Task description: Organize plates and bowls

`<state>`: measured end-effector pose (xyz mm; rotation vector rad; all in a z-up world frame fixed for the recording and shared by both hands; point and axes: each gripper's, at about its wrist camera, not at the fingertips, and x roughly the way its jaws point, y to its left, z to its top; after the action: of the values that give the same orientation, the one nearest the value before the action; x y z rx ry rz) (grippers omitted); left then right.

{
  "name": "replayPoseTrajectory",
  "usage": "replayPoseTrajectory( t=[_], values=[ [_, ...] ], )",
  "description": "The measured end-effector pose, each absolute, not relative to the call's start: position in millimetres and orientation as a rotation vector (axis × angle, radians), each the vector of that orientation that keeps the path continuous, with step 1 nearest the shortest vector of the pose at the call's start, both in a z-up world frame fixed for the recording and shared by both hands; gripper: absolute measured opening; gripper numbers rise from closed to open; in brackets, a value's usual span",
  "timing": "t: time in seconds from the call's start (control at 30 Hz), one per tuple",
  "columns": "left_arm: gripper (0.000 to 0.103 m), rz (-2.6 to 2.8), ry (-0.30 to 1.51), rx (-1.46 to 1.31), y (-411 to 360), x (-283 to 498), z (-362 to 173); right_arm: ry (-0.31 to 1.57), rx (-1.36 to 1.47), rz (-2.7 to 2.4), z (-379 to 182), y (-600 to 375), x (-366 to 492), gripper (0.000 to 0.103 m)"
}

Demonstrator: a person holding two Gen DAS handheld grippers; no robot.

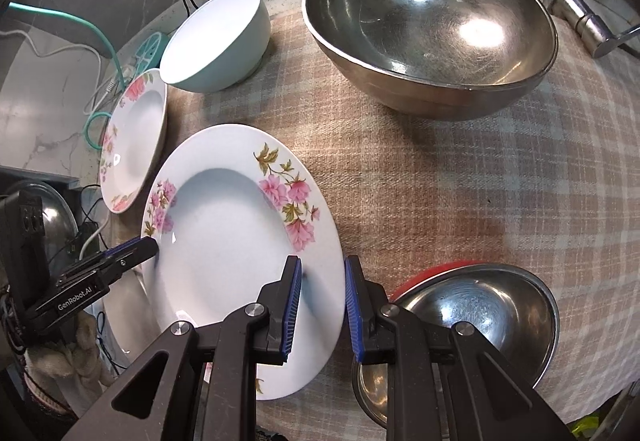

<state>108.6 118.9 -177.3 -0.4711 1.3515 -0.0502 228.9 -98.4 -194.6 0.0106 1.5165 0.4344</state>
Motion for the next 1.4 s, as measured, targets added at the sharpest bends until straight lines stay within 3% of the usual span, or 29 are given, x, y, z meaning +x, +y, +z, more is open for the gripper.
replayPoseTrajectory(
  t=[0.77,1.2,1.4],
  values=[
    [0.020,-0.122,1.374,-0.433,122.1,108.4,-180.6,1.482,-0.168,0.379,-205.0,-52.3,224.6,0.029],
    [0.020,-0.199,1.277,-0.248,113.9,115.5,-132.1,1.283,0.040,0.446,-136.3,-62.6,189.0,0.029],
    [0.020,-0.302,1.280,-0.165,95.7,162.3,-133.7,1.258,0.235,0.388,-147.9,-98.5,131.8,0.030]
  ],
)
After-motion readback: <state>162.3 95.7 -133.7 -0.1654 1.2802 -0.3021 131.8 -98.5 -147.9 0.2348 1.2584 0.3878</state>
